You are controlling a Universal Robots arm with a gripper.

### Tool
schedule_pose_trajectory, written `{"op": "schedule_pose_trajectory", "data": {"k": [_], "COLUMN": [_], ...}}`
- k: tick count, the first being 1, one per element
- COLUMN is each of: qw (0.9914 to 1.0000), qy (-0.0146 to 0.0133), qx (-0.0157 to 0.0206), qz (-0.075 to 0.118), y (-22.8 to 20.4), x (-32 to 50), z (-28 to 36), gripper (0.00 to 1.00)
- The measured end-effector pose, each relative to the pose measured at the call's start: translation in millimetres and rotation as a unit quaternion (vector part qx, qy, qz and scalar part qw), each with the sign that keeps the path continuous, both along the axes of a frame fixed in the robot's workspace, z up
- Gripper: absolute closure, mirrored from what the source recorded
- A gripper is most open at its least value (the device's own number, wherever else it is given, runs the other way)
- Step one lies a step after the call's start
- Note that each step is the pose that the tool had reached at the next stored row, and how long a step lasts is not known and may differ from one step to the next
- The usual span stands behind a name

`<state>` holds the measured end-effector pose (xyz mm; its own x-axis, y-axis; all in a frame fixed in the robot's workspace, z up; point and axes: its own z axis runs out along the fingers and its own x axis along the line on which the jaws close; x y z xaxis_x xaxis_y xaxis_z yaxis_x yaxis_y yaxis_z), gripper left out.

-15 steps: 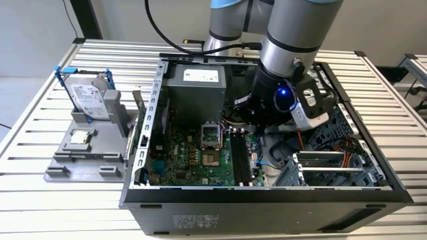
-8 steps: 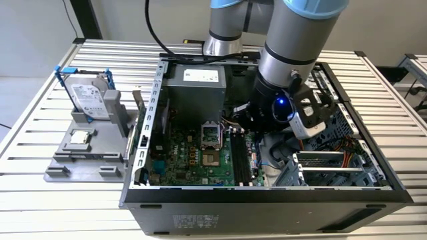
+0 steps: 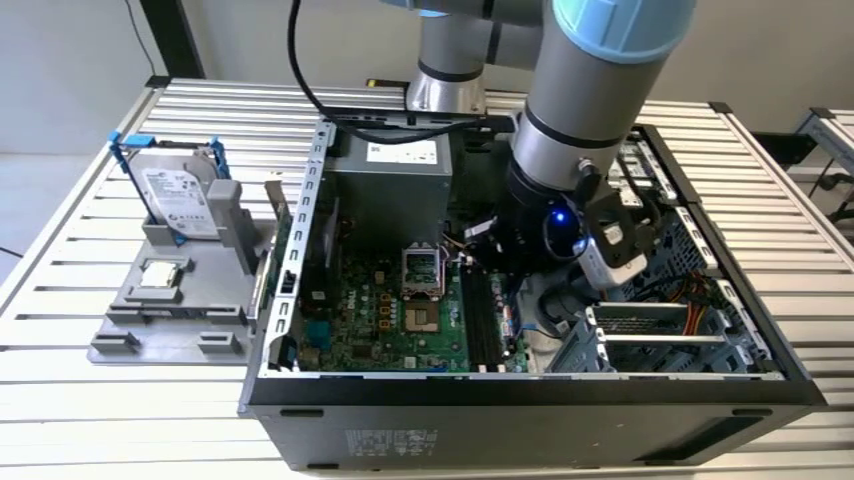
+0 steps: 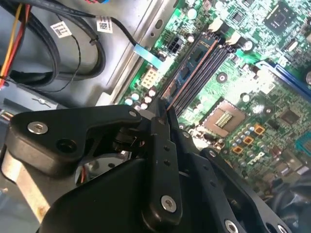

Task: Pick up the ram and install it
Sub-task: 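Insert the ram into the slot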

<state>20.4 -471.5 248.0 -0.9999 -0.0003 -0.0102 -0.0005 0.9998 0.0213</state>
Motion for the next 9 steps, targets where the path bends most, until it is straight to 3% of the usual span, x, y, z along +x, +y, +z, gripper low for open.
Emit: {"op": "schedule_pose_trajectory", "data": {"k": [9], "qw": [1.0], "qy": [0.0004], "qx": [-0.0002], "qz": [0.0], "y": [-1.5], "x": [-1.8], "z": [-14.8], "gripper": [1.0]}}
